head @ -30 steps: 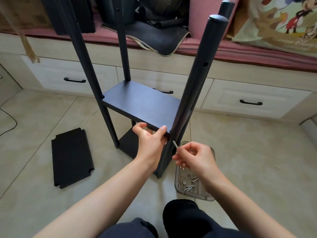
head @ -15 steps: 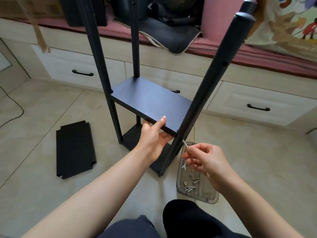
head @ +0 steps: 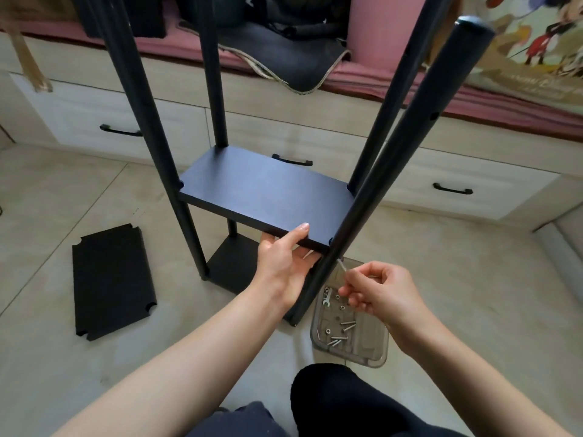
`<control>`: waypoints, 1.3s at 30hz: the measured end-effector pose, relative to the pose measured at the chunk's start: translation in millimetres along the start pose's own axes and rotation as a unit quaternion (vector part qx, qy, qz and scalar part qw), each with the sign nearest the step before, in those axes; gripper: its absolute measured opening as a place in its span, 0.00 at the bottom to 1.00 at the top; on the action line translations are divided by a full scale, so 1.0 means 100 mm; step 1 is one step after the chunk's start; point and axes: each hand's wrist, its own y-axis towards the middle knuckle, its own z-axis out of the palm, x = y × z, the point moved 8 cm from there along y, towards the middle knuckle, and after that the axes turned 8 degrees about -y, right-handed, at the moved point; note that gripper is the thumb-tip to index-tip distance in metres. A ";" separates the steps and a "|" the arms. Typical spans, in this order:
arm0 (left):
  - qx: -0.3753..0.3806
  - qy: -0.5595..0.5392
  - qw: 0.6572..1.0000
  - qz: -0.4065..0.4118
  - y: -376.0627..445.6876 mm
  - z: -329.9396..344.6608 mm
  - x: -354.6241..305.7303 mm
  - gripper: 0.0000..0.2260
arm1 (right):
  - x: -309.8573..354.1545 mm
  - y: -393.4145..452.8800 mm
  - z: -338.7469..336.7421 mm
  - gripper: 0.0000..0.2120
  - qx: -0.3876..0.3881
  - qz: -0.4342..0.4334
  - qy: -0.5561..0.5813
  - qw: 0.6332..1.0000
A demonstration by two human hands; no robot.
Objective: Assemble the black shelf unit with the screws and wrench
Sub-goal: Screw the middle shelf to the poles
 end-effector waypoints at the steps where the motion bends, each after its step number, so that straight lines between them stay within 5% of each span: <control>1: 0.000 0.011 1.000 -0.003 0.00 0.00 -0.01 0.18 | 0.01 0.01 -0.01 0.06 -0.003 -0.007 -0.004 1.000; 14: 0.019 0.053 0.998 -0.002 0.01 -0.04 -0.09 0.23 | -0.03 0.10 0.11 0.06 -0.021 -0.050 0.063 0.997; 25: 0.009 0.024 1.000 0.016 -0.10 -0.18 -0.15 0.21 | 0.09 0.15 0.13 0.07 0.010 -0.141 -0.021 0.990; 39: -0.004 -0.020 1.000 -0.002 -0.15 -0.10 -0.09 0.21 | 0.07 0.02 0.07 0.08 -0.109 -0.184 -0.016 0.977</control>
